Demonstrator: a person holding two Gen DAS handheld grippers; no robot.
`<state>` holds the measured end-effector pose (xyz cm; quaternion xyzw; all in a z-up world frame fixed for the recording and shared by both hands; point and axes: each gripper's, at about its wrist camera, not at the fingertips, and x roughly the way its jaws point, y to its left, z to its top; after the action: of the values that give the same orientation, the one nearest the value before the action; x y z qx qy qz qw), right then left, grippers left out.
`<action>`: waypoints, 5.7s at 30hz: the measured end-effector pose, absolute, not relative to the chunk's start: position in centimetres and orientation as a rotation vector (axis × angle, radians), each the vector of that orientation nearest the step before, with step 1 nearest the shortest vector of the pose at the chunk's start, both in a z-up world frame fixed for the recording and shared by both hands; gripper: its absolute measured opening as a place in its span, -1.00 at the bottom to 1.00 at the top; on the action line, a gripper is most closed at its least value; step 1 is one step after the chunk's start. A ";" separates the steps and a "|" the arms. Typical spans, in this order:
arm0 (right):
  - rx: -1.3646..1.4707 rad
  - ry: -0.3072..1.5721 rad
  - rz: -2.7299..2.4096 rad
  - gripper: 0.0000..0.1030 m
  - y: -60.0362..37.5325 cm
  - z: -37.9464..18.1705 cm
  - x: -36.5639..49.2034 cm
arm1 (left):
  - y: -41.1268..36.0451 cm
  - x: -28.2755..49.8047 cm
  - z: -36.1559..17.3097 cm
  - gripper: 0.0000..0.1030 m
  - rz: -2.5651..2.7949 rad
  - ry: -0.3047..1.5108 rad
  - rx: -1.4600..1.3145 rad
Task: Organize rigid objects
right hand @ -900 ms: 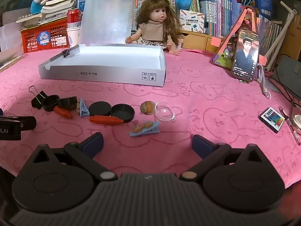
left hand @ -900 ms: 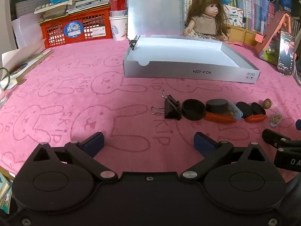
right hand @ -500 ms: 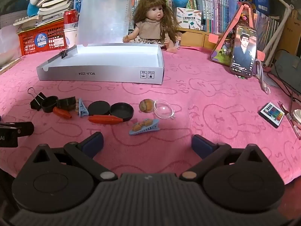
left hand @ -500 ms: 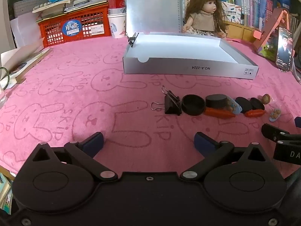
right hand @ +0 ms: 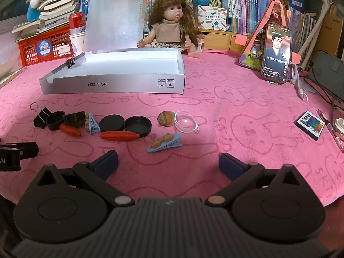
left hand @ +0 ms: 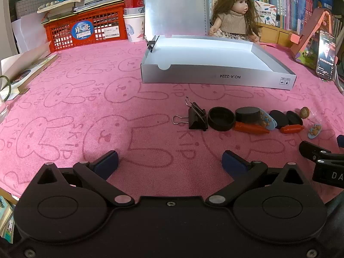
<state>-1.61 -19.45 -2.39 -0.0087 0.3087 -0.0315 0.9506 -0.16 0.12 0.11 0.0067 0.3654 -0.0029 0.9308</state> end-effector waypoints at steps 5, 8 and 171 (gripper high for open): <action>-0.015 0.631 -0.064 1.00 -19.5 -2.4 -1.6 | 0.1 -0.2 0.1 1.00 -0.006 0.746 0.013; -0.015 0.631 -0.065 1.00 -19.5 -2.3 -1.5 | 0.1 -0.2 0.1 1.00 -0.006 0.746 0.013; 0.017 0.436 0.102 -0.26 -21.1 -0.3 -1.0 | 0.7 2.3 2.6 -0.64 -0.134 0.569 -0.087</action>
<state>-0.97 -21.06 -0.28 0.0084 0.2164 0.0505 0.9750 2.33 0.73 2.61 -0.0429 0.2804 -0.0662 0.9566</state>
